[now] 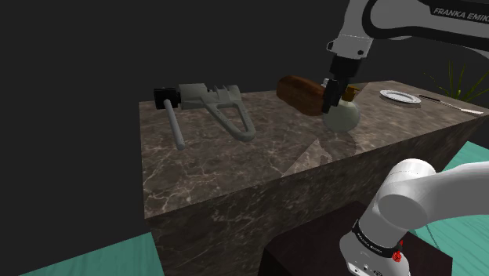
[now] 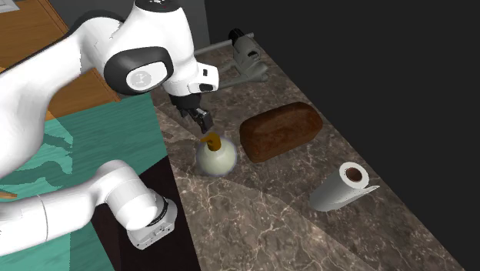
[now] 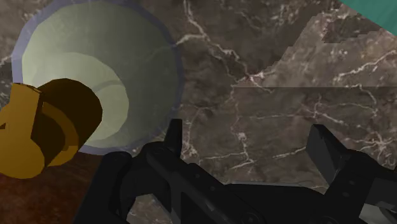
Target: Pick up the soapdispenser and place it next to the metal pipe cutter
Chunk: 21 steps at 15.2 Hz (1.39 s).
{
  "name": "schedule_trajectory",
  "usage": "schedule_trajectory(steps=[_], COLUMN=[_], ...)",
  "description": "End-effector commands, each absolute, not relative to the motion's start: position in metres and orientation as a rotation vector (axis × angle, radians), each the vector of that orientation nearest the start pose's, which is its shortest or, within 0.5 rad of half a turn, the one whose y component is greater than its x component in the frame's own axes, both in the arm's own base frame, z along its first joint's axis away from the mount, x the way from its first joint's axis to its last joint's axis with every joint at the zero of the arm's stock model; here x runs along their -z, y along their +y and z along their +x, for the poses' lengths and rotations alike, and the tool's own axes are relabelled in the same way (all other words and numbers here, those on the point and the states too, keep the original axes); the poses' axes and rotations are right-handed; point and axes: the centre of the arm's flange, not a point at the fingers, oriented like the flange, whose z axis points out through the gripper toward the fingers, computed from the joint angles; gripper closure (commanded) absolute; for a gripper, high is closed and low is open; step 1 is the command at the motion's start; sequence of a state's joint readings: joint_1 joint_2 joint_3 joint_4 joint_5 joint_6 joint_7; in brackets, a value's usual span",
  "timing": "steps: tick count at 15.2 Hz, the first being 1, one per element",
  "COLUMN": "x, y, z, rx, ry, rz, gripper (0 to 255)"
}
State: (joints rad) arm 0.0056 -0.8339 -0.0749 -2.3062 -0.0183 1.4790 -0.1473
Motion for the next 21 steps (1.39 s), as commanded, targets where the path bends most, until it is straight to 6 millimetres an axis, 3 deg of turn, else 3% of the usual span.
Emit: schedule_trajectory(steps=[1, 11, 18, 21], x=[-0.619, -0.688, -0.651, -0.648], y=[-0.031, -0.130, -0.131, -0.132], z=[0.283, 0.271, 0.272, 0.272], rx=[0.014, 0.039, 0.039, 0.039], ry=[-0.156, -0.310, -0.310, -0.310], rz=[-3.101, -3.156, -3.156, -3.156], gripper=[0, 0, 0, 0])
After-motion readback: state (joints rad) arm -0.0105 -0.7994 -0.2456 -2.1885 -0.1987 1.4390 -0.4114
